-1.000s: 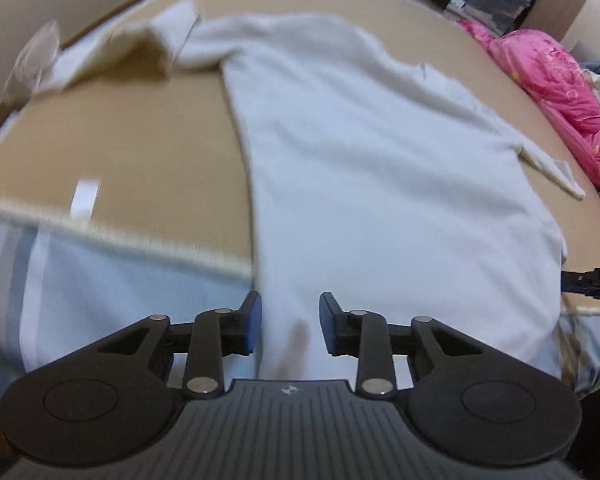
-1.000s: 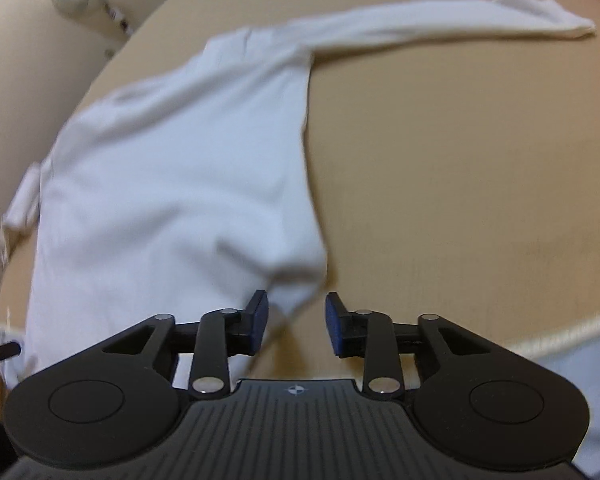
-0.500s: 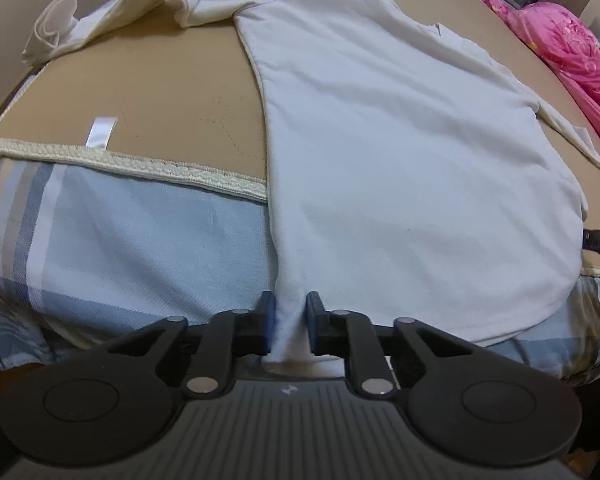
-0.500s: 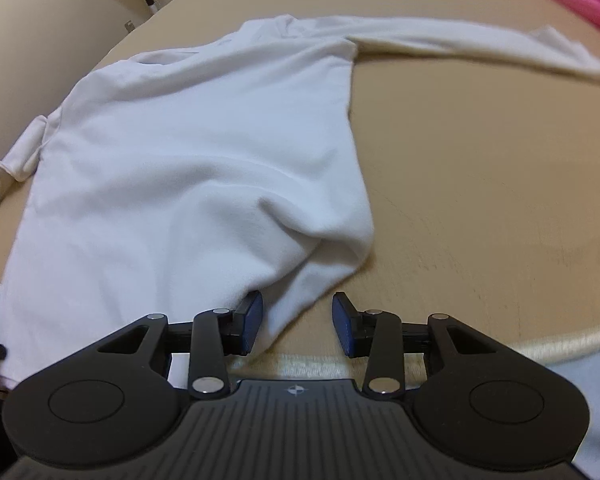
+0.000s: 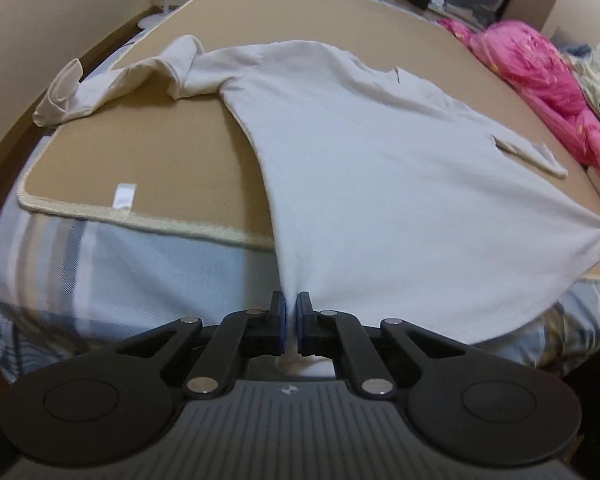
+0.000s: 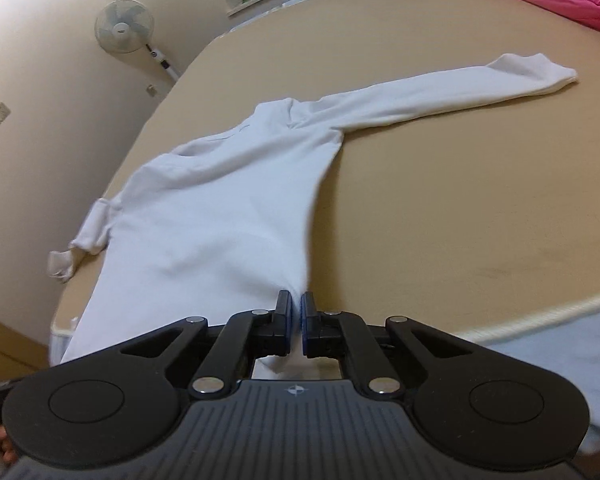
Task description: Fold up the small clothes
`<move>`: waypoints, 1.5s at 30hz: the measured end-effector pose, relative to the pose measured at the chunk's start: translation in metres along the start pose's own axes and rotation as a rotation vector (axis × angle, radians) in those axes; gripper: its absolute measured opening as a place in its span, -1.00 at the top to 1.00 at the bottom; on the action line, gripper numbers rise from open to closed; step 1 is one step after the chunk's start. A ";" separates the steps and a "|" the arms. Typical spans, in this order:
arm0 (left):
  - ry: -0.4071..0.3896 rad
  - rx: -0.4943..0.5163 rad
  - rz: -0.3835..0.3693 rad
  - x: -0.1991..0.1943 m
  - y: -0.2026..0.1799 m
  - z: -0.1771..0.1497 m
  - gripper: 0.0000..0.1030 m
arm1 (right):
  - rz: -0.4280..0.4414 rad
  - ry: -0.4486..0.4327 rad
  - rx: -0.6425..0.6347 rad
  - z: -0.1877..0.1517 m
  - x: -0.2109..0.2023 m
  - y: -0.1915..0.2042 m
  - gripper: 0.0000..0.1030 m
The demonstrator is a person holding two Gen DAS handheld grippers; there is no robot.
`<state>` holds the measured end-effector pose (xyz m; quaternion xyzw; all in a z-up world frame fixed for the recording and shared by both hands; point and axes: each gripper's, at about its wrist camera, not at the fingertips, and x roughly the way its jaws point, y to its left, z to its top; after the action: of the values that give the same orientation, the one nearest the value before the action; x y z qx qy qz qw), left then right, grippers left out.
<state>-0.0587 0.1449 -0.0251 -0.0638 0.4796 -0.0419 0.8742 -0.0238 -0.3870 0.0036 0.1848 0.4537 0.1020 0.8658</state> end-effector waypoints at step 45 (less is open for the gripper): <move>-0.149 0.005 -0.017 0.229 0.037 0.319 0.54 | 0.003 -0.119 -0.229 0.134 0.214 0.054 0.10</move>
<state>0.3340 0.1734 -0.0514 -0.0685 0.4125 -0.0459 0.9072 0.2071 -0.2947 -0.0644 0.0910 0.3868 0.1431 0.9065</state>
